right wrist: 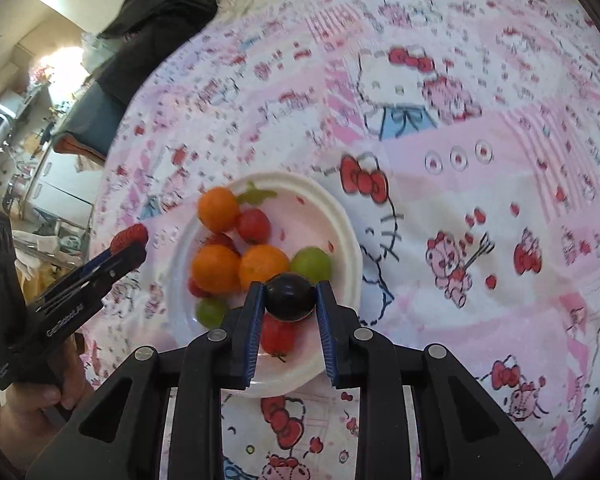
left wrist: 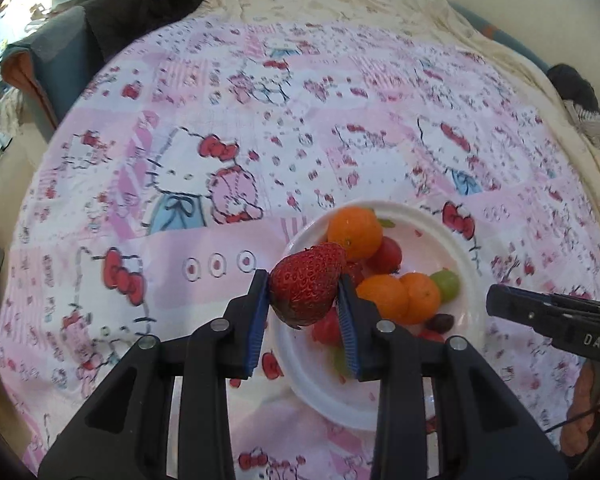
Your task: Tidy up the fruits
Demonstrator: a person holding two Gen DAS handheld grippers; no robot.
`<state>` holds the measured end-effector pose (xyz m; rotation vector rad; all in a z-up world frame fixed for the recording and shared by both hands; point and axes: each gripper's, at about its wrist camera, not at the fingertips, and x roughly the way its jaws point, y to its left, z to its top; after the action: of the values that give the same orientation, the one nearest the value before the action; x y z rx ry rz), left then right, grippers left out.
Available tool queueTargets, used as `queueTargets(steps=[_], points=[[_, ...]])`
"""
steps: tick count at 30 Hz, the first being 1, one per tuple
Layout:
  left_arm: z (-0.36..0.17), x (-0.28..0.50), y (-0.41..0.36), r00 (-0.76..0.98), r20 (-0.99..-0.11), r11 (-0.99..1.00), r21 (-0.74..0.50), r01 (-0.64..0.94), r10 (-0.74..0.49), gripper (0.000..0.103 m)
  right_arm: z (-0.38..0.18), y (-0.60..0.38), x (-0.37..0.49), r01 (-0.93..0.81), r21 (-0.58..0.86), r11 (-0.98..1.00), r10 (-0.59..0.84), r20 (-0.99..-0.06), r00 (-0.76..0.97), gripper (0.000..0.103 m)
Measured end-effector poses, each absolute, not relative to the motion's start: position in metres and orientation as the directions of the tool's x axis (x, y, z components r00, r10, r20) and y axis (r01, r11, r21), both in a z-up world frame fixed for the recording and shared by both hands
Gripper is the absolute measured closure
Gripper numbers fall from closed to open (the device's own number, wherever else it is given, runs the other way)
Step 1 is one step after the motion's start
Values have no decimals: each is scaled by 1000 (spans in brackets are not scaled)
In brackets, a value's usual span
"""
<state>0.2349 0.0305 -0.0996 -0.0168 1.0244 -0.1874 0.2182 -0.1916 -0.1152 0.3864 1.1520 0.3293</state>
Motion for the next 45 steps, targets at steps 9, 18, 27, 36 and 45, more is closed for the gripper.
queueTargets(steps=[9,18,27,36,45], points=[[-121,240,28,450,-876,982,-127,137,-175,73,-148,-179,216,-54,429,902,426,-857,289,75],[-126,239,21,408,-899,983,-110,145,-161,48,-149,-177,216,-50,450,892,445,-851,280,72],[-114,233,33,444,-879,985,-137,108,-171,31,-129,-184,214,-40,517,855,495,-791,358,24],[-80,214,42,520,-826,976,-180,120,-216,31,-100,-203,203,-13,559,829,506,-742,440,24],[-48,181,70,587,-783,977,-198,77,-205,31,-58,-227,172,-19,613,790,527,-662,534,24]])
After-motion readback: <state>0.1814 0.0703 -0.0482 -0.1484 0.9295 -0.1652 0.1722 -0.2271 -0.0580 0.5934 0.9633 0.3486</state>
